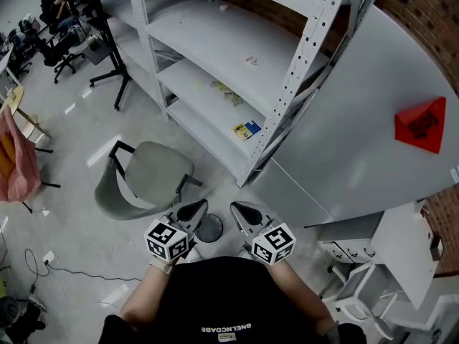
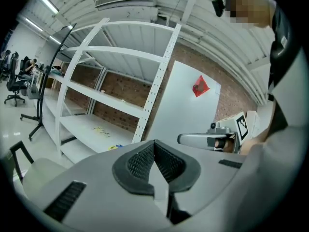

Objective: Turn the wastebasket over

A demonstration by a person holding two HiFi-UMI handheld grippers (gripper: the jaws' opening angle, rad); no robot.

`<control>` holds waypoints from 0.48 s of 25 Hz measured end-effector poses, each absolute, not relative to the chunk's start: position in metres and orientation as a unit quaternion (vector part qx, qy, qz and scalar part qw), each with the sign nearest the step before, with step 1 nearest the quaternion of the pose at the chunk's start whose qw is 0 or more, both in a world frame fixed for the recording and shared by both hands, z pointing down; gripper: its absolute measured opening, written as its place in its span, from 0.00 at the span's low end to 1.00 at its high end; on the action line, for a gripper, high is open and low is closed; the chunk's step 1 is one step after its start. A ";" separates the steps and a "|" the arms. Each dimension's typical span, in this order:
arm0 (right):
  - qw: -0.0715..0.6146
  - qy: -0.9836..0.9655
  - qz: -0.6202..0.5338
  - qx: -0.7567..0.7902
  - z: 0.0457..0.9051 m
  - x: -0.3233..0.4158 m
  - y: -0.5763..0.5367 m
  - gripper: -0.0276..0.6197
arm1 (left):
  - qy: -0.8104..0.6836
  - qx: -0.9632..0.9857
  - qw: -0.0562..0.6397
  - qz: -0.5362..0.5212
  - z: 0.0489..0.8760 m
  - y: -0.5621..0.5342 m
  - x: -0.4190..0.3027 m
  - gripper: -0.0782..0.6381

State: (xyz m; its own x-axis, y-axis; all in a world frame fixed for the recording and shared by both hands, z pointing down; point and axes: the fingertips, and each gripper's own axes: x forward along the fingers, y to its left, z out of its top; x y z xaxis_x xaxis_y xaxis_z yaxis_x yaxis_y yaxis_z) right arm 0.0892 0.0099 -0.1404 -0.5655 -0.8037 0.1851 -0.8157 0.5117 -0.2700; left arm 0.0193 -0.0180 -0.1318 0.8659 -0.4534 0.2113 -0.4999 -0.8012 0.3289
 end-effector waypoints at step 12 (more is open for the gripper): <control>0.028 -0.866 0.159 0.473 -0.134 0.102 0.008 0.06 | -0.240 0.949 0.201 0.045 -0.141 -0.011 0.028 0.13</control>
State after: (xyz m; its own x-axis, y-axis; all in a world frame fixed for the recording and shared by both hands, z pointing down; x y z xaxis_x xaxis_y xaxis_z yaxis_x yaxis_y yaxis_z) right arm 0.1018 0.0083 -0.1336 -0.5504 -0.8108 0.1991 -0.8286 0.5012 -0.2495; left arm 0.0281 -0.0109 -0.1415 0.8806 -0.4370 0.1829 -0.4737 -0.8036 0.3604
